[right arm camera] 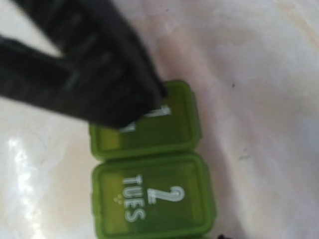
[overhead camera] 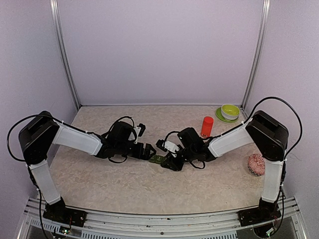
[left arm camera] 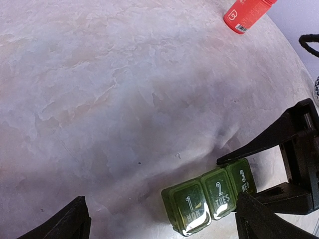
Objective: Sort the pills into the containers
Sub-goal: Pick up the pill container from the center of the board.
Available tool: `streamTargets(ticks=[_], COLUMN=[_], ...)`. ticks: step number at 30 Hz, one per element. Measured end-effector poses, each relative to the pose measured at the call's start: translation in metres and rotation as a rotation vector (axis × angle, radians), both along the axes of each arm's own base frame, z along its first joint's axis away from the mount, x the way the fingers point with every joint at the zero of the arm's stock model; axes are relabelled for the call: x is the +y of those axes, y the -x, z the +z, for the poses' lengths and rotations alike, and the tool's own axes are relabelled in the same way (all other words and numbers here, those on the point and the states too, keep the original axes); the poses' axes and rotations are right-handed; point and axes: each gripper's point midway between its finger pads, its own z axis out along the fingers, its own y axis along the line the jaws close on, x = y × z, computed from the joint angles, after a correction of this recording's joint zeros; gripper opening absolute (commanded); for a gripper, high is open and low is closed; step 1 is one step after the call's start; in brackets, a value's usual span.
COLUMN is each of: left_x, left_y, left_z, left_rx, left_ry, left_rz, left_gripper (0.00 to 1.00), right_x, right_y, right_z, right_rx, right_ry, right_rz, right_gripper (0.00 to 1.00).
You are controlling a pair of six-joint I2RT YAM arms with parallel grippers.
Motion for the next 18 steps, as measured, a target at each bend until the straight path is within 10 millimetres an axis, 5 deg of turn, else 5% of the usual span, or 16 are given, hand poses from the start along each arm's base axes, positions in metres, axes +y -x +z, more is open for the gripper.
streamTargets(ticks=[18], left_x=[-0.016], left_y=[0.018], left_z=[0.015], left_rx=[0.107], left_ry=[0.241], left_rz=[-0.114], left_gripper=[0.99], right_x=[-0.003], right_y=[0.023], right_z=[0.054], right_rx=[-0.127], right_ry=[-0.058], right_rz=[0.040], right_gripper=[0.43])
